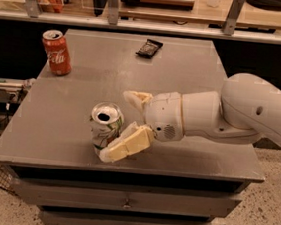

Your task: Move 7up can near rxbar chocolate

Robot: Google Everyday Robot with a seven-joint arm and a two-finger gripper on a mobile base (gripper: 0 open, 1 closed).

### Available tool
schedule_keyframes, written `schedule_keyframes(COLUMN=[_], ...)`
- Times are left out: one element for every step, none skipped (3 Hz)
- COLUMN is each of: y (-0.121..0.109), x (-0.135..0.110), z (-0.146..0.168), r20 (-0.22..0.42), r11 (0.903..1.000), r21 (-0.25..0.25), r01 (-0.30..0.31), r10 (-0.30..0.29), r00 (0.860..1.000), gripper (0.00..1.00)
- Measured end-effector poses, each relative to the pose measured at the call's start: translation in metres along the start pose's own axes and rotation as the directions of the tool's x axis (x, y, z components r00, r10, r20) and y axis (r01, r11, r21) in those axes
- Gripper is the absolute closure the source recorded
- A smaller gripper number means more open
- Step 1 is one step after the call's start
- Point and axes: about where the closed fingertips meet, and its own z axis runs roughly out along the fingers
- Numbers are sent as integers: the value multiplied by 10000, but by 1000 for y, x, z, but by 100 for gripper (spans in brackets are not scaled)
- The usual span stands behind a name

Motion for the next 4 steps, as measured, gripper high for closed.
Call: schedule_keyframes(y=[10, 12, 6, -11], x=[-5, -5, -8, -19], z=[10, 17, 13, -6], r20=[476, 722, 759, 598], r11=[9998, 9995, 9990, 9955], r21=[-99, -87, 146, 633], r01=[158, 301, 418, 711], r10=[-153, -294, -428, -749], r00=[9988, 9970, 9962, 9954], gripper=[18, 41, 64, 87])
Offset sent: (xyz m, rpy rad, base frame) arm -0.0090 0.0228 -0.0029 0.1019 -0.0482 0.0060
